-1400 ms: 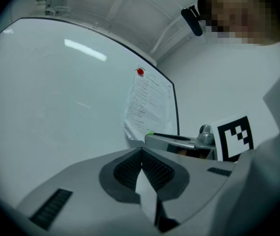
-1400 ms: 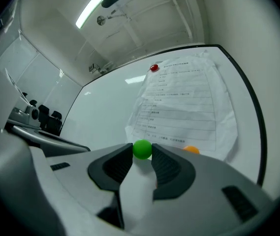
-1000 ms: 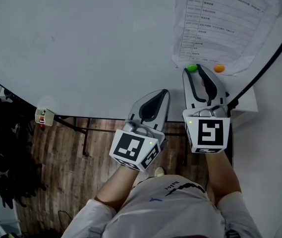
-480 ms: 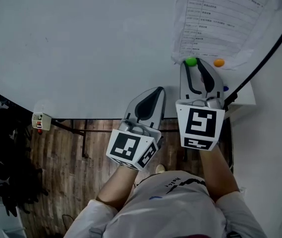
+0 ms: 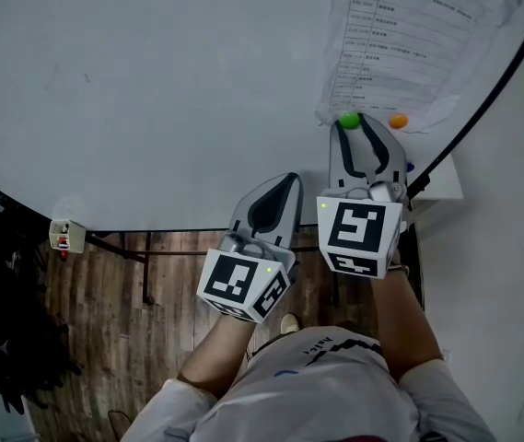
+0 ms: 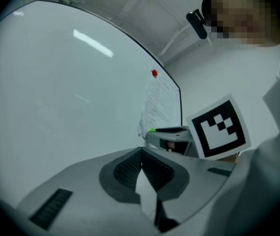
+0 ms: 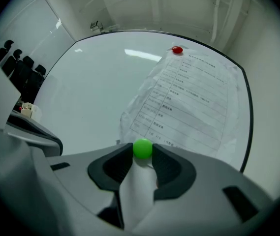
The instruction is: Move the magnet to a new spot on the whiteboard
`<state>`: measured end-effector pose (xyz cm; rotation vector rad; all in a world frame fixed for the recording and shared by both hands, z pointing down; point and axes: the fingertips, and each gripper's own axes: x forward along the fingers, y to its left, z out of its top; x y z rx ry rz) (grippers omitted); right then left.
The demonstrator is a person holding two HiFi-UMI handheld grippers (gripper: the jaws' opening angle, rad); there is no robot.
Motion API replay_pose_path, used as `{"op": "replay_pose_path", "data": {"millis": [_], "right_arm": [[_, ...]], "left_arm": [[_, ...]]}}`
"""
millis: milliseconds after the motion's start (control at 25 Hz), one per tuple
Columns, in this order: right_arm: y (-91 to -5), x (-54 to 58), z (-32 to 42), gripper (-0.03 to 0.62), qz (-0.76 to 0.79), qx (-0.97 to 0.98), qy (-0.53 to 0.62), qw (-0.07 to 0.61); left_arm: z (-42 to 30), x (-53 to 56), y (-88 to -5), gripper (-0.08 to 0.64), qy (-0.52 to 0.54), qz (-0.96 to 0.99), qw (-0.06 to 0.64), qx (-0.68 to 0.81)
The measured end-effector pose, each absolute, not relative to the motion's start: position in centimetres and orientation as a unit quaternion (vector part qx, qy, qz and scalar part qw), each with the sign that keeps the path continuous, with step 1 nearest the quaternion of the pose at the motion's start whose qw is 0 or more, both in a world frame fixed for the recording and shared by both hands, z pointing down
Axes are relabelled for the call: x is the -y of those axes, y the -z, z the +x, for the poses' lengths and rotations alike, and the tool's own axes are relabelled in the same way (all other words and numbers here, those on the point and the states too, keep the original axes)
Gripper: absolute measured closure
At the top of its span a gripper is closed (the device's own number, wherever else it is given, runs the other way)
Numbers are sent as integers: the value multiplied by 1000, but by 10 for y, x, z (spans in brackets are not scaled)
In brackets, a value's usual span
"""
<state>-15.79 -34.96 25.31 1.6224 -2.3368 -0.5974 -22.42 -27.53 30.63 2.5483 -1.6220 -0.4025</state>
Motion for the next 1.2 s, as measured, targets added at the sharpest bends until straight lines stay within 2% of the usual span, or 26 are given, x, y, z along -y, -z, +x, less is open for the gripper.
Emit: {"op": "replay_pose_path", "data": {"millis": [960, 1200], "right_arm": [[-272, 317, -137, 463, 462, 877, 127, 35], [-296, 280, -113, 535, 391, 918, 59, 13]], "left_arm": [[-185, 258, -310, 549, 102, 820, 46, 561], [-155, 231, -314, 549, 93, 807, 51, 581]]}}
